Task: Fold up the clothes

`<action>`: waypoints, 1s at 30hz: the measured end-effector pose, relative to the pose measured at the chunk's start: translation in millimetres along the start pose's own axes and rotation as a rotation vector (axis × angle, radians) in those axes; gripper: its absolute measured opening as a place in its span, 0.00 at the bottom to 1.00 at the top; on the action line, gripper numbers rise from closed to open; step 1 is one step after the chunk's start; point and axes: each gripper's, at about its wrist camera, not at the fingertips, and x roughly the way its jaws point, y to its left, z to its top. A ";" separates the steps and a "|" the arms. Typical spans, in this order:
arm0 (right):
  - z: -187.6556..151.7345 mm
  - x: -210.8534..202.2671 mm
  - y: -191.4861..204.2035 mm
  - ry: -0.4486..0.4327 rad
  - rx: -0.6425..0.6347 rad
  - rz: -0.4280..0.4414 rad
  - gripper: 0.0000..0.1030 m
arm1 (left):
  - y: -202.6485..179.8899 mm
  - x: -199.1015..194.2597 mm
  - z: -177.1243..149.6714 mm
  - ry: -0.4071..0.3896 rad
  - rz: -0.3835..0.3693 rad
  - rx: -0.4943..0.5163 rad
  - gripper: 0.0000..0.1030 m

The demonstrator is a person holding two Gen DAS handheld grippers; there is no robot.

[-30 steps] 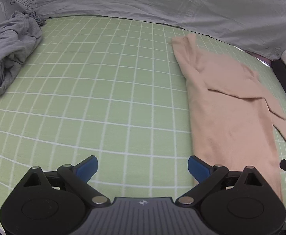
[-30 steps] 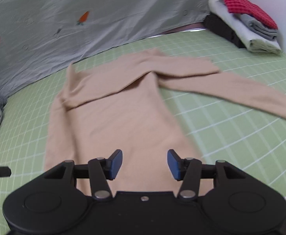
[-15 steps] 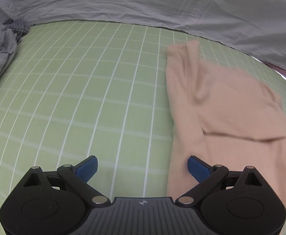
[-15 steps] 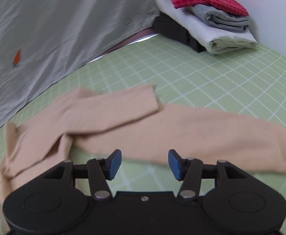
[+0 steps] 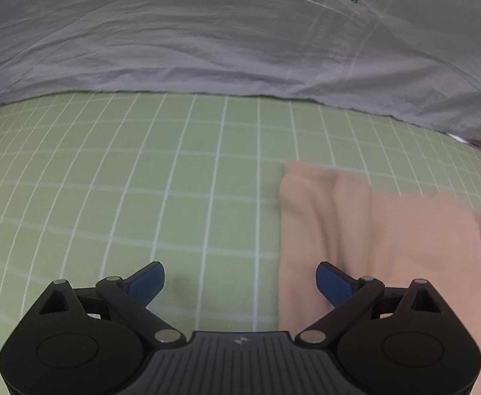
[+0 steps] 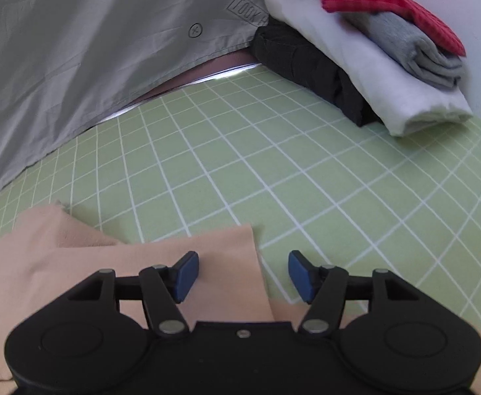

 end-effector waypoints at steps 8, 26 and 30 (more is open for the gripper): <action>3.8 2.7 12.1 0.012 -0.035 -0.004 0.56 | -20.6 24.2 27.2 -0.031 -0.127 0.040 0.76; 59.0 -39.2 -25.2 -0.242 -0.003 -0.075 0.04 | -0.2 20.0 43.2 -0.151 -0.108 -0.089 0.03; 56.6 -23.6 -21.3 -0.192 -0.001 -0.052 0.04 | -7.8 24.7 40.6 -0.135 -0.096 -0.079 0.11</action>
